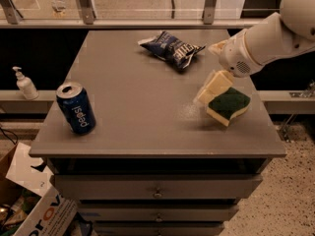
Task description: Move blue chip bag near pepsi can
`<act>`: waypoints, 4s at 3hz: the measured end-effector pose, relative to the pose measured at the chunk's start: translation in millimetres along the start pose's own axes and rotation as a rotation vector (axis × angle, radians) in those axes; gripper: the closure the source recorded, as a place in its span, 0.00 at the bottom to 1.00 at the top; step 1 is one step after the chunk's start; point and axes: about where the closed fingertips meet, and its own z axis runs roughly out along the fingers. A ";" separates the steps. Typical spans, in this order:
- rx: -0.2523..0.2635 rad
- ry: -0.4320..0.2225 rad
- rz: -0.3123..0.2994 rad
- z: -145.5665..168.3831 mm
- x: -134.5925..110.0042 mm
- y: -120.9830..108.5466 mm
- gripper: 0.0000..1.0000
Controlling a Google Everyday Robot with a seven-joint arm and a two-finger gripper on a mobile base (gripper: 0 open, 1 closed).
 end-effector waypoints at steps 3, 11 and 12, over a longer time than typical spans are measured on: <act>0.123 -0.092 0.036 92.0 -20.0 -102.7 0.00; -0.090 -0.420 0.083 61.1 -93.6 -78.1 1.00; -0.198 -0.507 0.013 47.3 -121.4 -37.4 1.00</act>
Offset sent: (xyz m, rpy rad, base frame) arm 0.1531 0.0281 -0.0278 0.0781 -0.1618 -0.0942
